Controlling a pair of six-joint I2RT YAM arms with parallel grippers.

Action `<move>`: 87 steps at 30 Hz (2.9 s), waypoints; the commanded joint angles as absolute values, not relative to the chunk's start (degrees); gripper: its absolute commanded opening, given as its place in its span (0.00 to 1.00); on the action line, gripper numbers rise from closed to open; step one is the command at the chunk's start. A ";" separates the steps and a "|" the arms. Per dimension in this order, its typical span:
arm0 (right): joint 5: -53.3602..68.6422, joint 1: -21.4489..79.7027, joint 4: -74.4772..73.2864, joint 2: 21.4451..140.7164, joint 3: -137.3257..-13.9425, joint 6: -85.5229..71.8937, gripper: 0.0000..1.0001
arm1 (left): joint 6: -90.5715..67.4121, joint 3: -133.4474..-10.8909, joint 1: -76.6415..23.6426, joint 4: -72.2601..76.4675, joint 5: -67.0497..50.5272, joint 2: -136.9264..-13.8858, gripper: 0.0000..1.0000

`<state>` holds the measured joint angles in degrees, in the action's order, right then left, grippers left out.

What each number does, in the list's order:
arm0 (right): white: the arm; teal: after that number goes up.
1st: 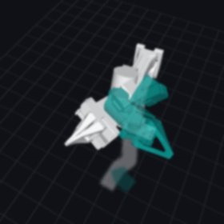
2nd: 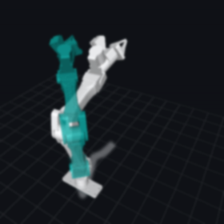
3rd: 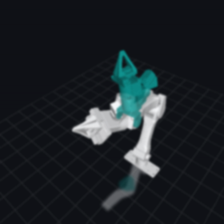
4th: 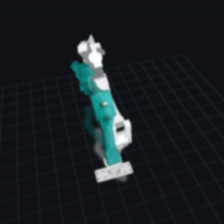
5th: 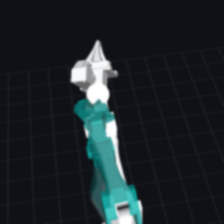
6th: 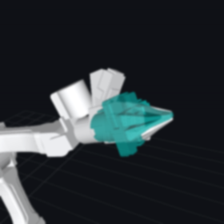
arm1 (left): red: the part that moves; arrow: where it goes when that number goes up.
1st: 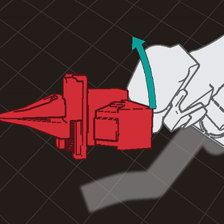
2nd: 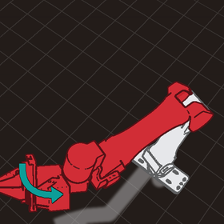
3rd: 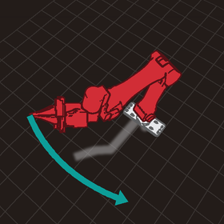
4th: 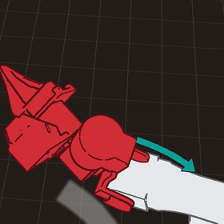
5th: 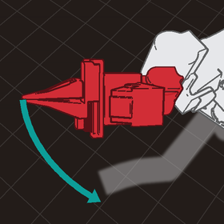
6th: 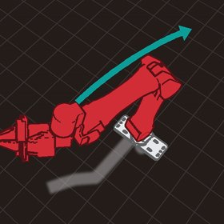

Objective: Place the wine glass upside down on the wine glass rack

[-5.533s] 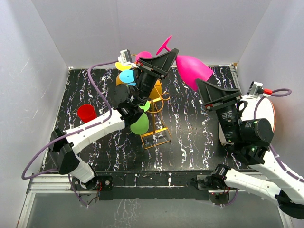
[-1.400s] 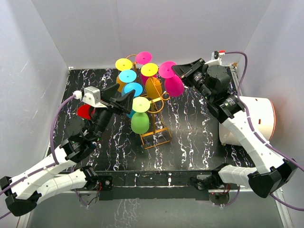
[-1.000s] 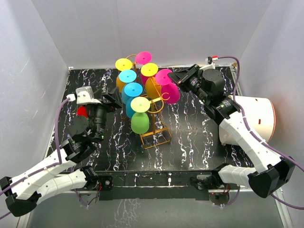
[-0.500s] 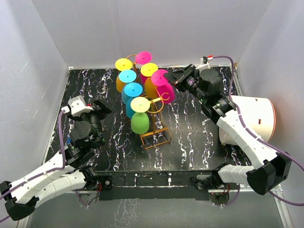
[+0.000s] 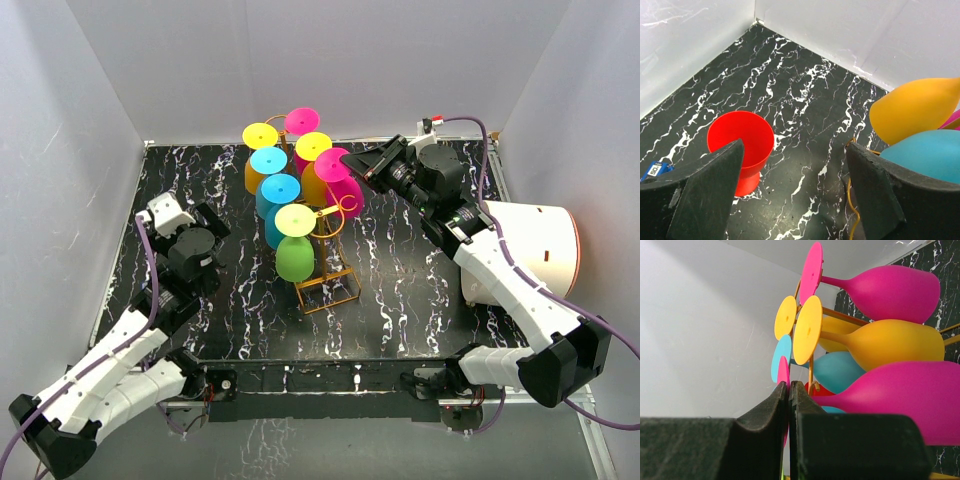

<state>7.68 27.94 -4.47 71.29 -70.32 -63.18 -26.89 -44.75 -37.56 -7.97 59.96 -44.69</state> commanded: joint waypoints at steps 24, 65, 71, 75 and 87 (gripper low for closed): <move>9.12 27.57 -7.24 71.67 -73.45 -59.73 0.51 | -33.23 -49.66 -24.23 -19.98 46.72 -46.62 0.84; -3.42 27.60 -14.75 59.77 -75.54 -51.01 0.60 | -23.43 -54.94 7.68 -27.48 10.11 -69.88 0.16; -3.07 27.57 -14.10 59.52 -75.67 -51.19 0.60 | -22.49 -58.22 7.73 -29.05 11.25 -68.51 0.00; -0.87 27.60 -12.50 59.97 -75.42 -51.41 0.60 | -21.90 -60.90 7.73 -30.88 11.64 -66.94 0.00; 14.63 27.59 2.82 66.30 -77.73 -55.64 0.59 | -21.71 -81.28 7.72 -32.53 3.09 -64.76 0.00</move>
<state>6.50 27.68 -7.86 64.23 -75.13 -52.53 -22.31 -72.77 7.40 -32.60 8.69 -66.81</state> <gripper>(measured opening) 0.602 0.033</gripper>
